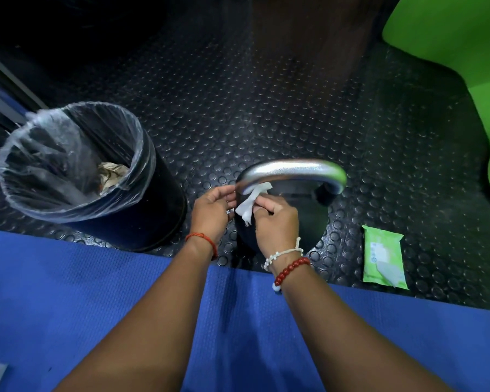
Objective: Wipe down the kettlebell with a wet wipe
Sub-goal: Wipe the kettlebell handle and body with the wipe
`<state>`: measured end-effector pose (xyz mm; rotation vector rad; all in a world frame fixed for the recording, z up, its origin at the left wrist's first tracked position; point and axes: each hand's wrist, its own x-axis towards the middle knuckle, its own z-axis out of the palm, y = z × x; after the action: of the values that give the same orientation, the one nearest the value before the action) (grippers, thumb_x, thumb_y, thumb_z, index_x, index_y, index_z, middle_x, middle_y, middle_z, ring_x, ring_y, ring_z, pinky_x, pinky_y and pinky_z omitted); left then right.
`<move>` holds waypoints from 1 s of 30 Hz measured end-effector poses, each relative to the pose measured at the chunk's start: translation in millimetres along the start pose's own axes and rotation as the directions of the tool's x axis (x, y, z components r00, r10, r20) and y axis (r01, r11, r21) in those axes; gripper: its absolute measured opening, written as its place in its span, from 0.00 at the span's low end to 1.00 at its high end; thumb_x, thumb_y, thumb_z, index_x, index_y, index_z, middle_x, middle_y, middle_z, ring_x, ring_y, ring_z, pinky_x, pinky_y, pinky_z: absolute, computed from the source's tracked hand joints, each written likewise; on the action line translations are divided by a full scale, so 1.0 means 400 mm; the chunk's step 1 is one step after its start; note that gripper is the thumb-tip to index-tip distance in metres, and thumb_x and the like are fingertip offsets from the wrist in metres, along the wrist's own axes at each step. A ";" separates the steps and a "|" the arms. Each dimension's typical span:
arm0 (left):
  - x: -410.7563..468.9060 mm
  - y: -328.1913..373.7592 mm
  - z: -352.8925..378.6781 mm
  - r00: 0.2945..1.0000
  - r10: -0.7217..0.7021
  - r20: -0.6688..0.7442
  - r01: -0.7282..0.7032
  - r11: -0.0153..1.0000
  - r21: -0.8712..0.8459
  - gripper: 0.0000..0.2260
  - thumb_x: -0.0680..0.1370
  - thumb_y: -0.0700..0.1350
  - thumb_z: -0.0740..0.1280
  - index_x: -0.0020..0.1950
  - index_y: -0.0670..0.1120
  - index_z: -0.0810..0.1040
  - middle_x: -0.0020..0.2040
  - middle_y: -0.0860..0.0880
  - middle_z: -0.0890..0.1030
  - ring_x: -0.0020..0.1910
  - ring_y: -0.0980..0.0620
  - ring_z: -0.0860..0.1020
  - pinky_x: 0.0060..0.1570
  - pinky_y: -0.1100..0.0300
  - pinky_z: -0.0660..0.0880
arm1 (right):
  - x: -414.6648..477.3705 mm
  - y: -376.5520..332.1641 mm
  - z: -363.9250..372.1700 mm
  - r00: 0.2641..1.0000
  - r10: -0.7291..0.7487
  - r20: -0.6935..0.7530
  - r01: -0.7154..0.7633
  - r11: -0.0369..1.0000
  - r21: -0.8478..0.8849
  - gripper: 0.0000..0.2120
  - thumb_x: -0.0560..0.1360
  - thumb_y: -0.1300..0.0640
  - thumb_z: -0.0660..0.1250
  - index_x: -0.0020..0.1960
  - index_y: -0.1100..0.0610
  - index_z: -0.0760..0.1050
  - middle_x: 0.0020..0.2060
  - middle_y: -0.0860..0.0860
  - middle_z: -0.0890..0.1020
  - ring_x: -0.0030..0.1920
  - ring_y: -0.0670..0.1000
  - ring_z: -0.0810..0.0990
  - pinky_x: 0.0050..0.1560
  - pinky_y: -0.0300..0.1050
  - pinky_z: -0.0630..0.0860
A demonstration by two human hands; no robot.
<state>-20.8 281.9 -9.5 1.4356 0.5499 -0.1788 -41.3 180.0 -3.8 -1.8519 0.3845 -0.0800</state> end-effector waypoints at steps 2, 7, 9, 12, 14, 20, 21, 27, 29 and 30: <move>0.002 0.000 -0.002 1.000 -0.001 0.003 0.001 1.000 0.006 0.18 0.76 0.28 0.54 0.48 0.46 0.80 0.44 0.47 0.84 0.44 0.51 0.81 0.48 0.56 0.78 | -0.002 0.001 0.006 1.000 0.015 -0.008 -0.015 1.000 0.026 0.10 0.72 0.69 0.65 0.51 0.66 0.82 0.53 0.54 0.80 0.52 0.47 0.77 0.49 0.17 0.63; 0.005 -0.004 -0.004 1.000 -0.004 0.000 0.004 1.000 0.006 0.18 0.76 0.29 0.54 0.50 0.45 0.80 0.47 0.46 0.84 0.48 0.48 0.82 0.49 0.54 0.78 | -0.006 0.009 0.014 0.999 0.024 -0.036 -0.021 0.998 0.064 0.10 0.73 0.69 0.65 0.53 0.67 0.81 0.54 0.55 0.79 0.52 0.47 0.76 0.48 0.18 0.65; 0.003 -0.003 -0.004 1.000 -0.003 0.002 0.003 1.000 0.012 0.18 0.76 0.29 0.54 0.50 0.45 0.80 0.47 0.46 0.84 0.48 0.48 0.82 0.51 0.53 0.78 | -0.004 0.008 0.014 0.998 0.032 -0.048 -0.028 0.997 0.077 0.10 0.73 0.69 0.65 0.52 0.67 0.81 0.53 0.53 0.78 0.52 0.48 0.76 0.48 0.19 0.66; 0.002 -0.001 -0.004 1.000 0.007 0.004 -0.007 1.000 0.016 0.18 0.76 0.29 0.55 0.48 0.46 0.80 0.45 0.48 0.84 0.47 0.48 0.82 0.51 0.53 0.77 | -0.003 0.006 0.015 0.999 0.016 -0.044 -0.013 0.998 0.068 0.10 0.73 0.69 0.65 0.53 0.67 0.81 0.53 0.53 0.79 0.52 0.46 0.76 0.49 0.18 0.65; 0.004 -0.006 -0.004 1.000 0.004 0.006 -0.005 1.000 0.021 0.18 0.76 0.29 0.55 0.49 0.46 0.80 0.47 0.47 0.84 0.47 0.48 0.81 0.51 0.53 0.77 | -0.003 0.004 0.016 0.998 0.023 -0.053 -0.019 0.997 0.075 0.10 0.73 0.68 0.65 0.52 0.66 0.81 0.52 0.53 0.79 0.52 0.47 0.76 0.51 0.22 0.67; 0.005 -0.002 -0.005 1.000 0.006 0.004 -0.006 1.000 0.006 0.18 0.75 0.28 0.55 0.49 0.45 0.80 0.46 0.47 0.84 0.43 0.52 0.82 0.42 0.60 0.78 | -0.011 0.005 0.020 0.997 0.067 -0.047 -0.061 0.991 0.118 0.10 0.73 0.67 0.66 0.53 0.66 0.81 0.52 0.52 0.78 0.53 0.49 0.78 0.47 0.19 0.67; 0.003 0.000 -0.004 1.000 0.007 0.007 -0.007 1.000 0.000 0.18 0.76 0.28 0.55 0.50 0.44 0.80 0.45 0.47 0.84 0.42 0.52 0.82 0.41 0.61 0.78 | -0.010 0.005 0.020 0.995 0.083 -0.047 -0.076 0.989 0.130 0.09 0.73 0.67 0.66 0.52 0.66 0.81 0.52 0.52 0.78 0.52 0.49 0.78 0.46 0.19 0.67; 0.001 0.001 -0.005 1.000 0.017 0.018 -0.018 1.000 0.008 0.18 0.76 0.29 0.54 0.51 0.44 0.80 0.46 0.47 0.84 0.41 0.54 0.82 0.35 0.66 0.76 | -0.017 0.005 0.021 0.994 0.102 -0.044 -0.094 0.982 0.162 0.09 0.74 0.67 0.66 0.52 0.66 0.81 0.53 0.53 0.77 0.50 0.47 0.77 0.43 0.19 0.67; 0.003 0.001 -0.005 0.999 0.024 0.028 -0.025 1.000 0.014 0.17 0.76 0.29 0.55 0.50 0.45 0.80 0.46 0.46 0.84 0.43 0.52 0.82 0.40 0.62 0.77 | -0.010 0.000 0.023 0.993 0.098 -0.057 -0.088 0.982 0.164 0.09 0.73 0.67 0.66 0.52 0.67 0.80 0.52 0.54 0.77 0.49 0.47 0.76 0.43 0.19 0.67; 0.006 0.000 -0.006 0.999 0.028 0.029 -0.028 0.999 0.019 0.17 0.76 0.29 0.55 0.50 0.45 0.80 0.47 0.46 0.84 0.44 0.51 0.82 0.43 0.60 0.78 | -0.007 -0.003 0.024 0.994 0.090 -0.062 -0.079 0.984 0.160 0.09 0.73 0.67 0.66 0.52 0.67 0.80 0.52 0.54 0.77 0.50 0.47 0.76 0.44 0.19 0.67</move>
<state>-19.6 284.9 -10.7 1.4571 0.5050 -0.1829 -41.2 189.8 -5.4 -1.6787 0.4908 -0.1140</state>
